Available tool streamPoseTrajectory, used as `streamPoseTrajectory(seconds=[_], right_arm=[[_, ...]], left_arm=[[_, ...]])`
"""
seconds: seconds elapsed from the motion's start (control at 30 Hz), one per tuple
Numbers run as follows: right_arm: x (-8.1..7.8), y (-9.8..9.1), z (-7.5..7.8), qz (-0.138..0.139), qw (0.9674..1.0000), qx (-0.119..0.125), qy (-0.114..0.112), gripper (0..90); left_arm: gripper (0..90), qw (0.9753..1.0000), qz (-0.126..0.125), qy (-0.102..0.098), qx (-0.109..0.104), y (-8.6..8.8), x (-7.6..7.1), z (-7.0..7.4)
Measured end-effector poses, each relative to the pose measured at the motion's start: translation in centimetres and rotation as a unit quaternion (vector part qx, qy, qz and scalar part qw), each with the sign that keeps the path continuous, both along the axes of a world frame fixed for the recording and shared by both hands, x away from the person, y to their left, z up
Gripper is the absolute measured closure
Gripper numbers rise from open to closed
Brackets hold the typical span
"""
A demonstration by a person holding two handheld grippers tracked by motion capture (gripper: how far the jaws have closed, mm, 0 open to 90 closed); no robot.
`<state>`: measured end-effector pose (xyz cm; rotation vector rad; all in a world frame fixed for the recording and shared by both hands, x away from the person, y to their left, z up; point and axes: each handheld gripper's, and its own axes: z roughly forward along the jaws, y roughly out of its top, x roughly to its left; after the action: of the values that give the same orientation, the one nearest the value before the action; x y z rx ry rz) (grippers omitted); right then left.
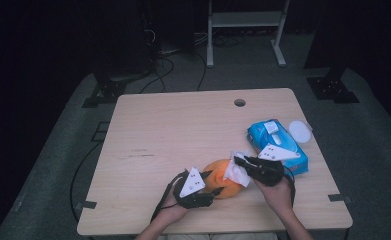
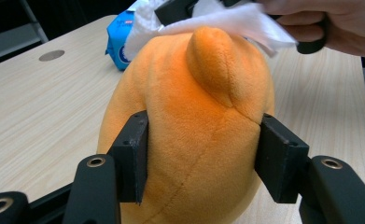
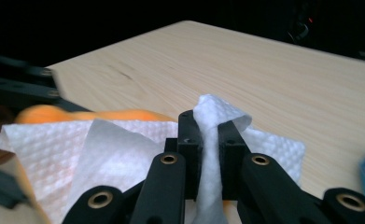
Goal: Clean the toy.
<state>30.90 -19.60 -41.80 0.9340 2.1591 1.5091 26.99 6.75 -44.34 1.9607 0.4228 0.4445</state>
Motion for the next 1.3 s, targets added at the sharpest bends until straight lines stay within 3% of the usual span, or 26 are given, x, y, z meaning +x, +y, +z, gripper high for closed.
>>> streamPoseTrajectory(seconds=[0.1, 0.23, 0.3, 0.33, 0.47, 0.53, 0.63, 0.67, 0.77, 0.83, 0.93, 1.07, 1.17, 1.23, 1.3], right_arm=[[0.4, -0.6, -0.2, -0.004, 0.9999, -0.003, 0.01, 82.2], [0.2, -0.3, -0.2, 0.007, 0.9999, -0.007, 0.005, 82.3], [0.0, -0.1, 0.0, 0.016, 0.9998, 0.007, 0.008, 82.3], [-0.2, 0.1, 0.2, 0.021, 0.9997, 0.007, 0.005, 82.3], [-1.5, 1.9, 1.3, 0.065, 0.9976, 0.023, -0.004, 82.2], [-2.2, 2.7, 1.8, 0.09, 0.9951, 0.037, -0.016, 82.2], [-3.0, 3.9, 2.5, 0.119, 0.9911, 0.054, -0.024, 82.2], [-2.9, 4.0, 2.5, 0.123, 0.9904, 0.06, -0.022, 82.2], [-2.2, 3.8, 1.7, 0.107, 0.9929, 0.052, -0.005, 82.2], [-1.2, 3.2, 0.5, 0.094, 0.9942, 0.05, 0.019, 82.3], [-0.7, 2.1, 0.3, 0.066, 0.9963, 0.045, 0.032, 82.3], [-0.2, 1.1, 0.1, 0.043, 0.9969, 0.043, 0.05, 81.7], [-0.1, 0.6, 0.0, 0.035, 0.997, 0.037, 0.058, 81.7], [-0.1, 0.4, 0.0, 0.039, 0.9968, 0.033, 0.062, 81.7], [0.2, 0.0, -0.1, 0.051, 0.9946, 0.042, 0.08, 81.6]], left_arm=[[39.3, 0.9999, -0.012, -0.01, 0.003, -0.2, -0.1, 0.0], [16.8, 0.9998, -0.019, -0.005, -0.005, -0.2, 0.1, -0.1], [13.1, 0.9999, -0.016, -0.005, 0.005, -0.3, 0.2, -0.3], [14.5, 0.9998, -0.017, -0.007, 0.008, -0.3, 0.2, -0.4], [39.7, 0.9989, -0.008, -0.041, 0.022, -0.1, -0.3, 0.3], [43.5, 0.9989, 0.008, -0.044, 0.015, 0.0, -0.3, 0.6], [45.3, 0.9965, 0.05, -0.065, 0.018, 0.6, -0.2, 1.1], [45.3, 0.9963, 0.056, -0.062, 0.02, 0.8, -0.1, 1.2], [40.4, 0.9978, 0.045, -0.038, 0.029, 0.6, 0.1, 0.7], [35.9, 0.999, 0.032, -0.026, 0.018, 0.5, 0.2, 0.5], [36.0, 0.9999, 0.008, 0.002, -0.005, 0.7, 0.3, 0.7], [36.2, 0.9997, -0.021, 0.011, -0.012, 0.4, -0.1, 0.6], [35.7, 0.9992, -0.008, 0.011, -0.038, 0.9, 0.2, 1.2], [31.7, 0.9982, 0.022, 0.012, -0.055, 1.4, 0.7, 1.2], [31.4, 0.9969, 0.041, 0.043, -0.051, 1.6, 1.3, 0.7]])
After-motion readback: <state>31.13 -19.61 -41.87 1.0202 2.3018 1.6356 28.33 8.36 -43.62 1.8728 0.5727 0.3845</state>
